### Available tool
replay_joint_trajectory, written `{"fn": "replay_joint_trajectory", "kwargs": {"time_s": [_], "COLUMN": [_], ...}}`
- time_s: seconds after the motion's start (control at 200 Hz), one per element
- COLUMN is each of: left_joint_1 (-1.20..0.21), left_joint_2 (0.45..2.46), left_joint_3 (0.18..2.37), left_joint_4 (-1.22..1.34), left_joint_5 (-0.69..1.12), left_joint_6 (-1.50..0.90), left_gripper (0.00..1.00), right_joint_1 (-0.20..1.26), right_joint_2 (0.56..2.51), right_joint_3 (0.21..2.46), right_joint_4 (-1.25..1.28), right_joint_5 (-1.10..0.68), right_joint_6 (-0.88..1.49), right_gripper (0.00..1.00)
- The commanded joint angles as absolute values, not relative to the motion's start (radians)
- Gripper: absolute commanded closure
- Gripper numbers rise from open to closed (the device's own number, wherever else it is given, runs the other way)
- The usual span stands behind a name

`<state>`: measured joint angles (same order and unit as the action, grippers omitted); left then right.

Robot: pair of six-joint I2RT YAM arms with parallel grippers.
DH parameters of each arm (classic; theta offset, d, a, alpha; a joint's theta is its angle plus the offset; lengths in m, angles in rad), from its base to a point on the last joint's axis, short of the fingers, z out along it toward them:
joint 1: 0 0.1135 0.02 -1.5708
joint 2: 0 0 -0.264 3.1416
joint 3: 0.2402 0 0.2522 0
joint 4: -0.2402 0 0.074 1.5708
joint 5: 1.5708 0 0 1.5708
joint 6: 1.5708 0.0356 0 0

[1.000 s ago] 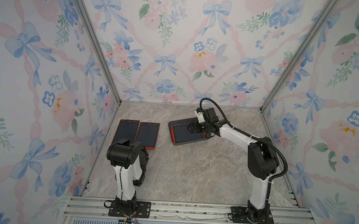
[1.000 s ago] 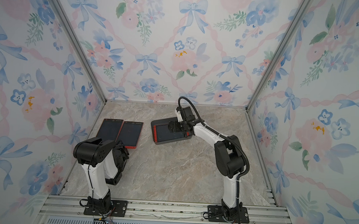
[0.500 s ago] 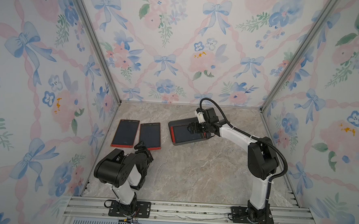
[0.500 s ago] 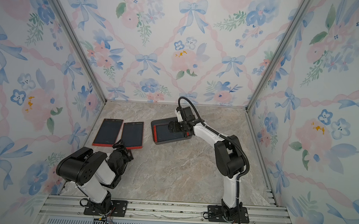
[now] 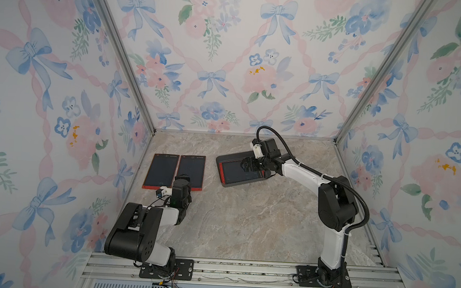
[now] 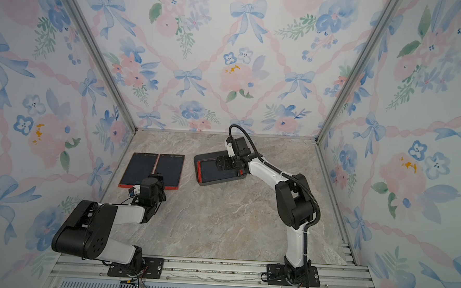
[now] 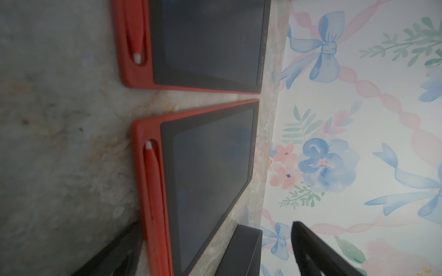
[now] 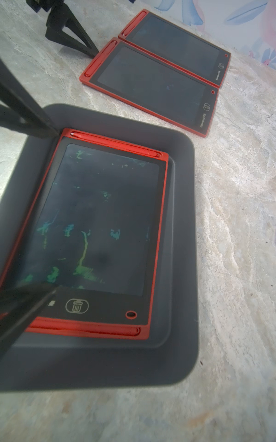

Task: Take out the writing tablet from the storage box
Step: Place the writing tablet at the center of the board.

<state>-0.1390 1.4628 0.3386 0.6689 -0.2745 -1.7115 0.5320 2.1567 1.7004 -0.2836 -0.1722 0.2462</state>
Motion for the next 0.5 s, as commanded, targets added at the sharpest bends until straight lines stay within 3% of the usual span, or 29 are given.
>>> {"fn": "replay_joint_trajectory", "kwargs": {"time_s": [0.0, 0.235, 0.495], "left_joint_1": [-0.131, -0.181, -0.206], "left_joint_2": [1.472, 1.389, 1.210], "left_joint_3": [0.350, 0.315, 0.400], "left_joint_4": [0.535, 0.463, 0.227], "left_joint_5": [-0.231, -0.278, -0.416], "left_joint_6": [-1.638, -1.703, -1.609], "left_gripper": [0.02, 0.02, 0.02], "right_joint_1": [0.529, 0.529, 0.529], "right_joint_2": [2.183, 2.189, 2.195], "right_joint_3": [1.682, 1.686, 1.692], "right_joint_4": [-0.283, -0.287, -0.289], "right_joint_5": [-0.184, -0.184, -0.172], "right_joint_6": [0.245, 0.244, 0.248], "right_gripper": [0.03, 0.03, 0.03]}}
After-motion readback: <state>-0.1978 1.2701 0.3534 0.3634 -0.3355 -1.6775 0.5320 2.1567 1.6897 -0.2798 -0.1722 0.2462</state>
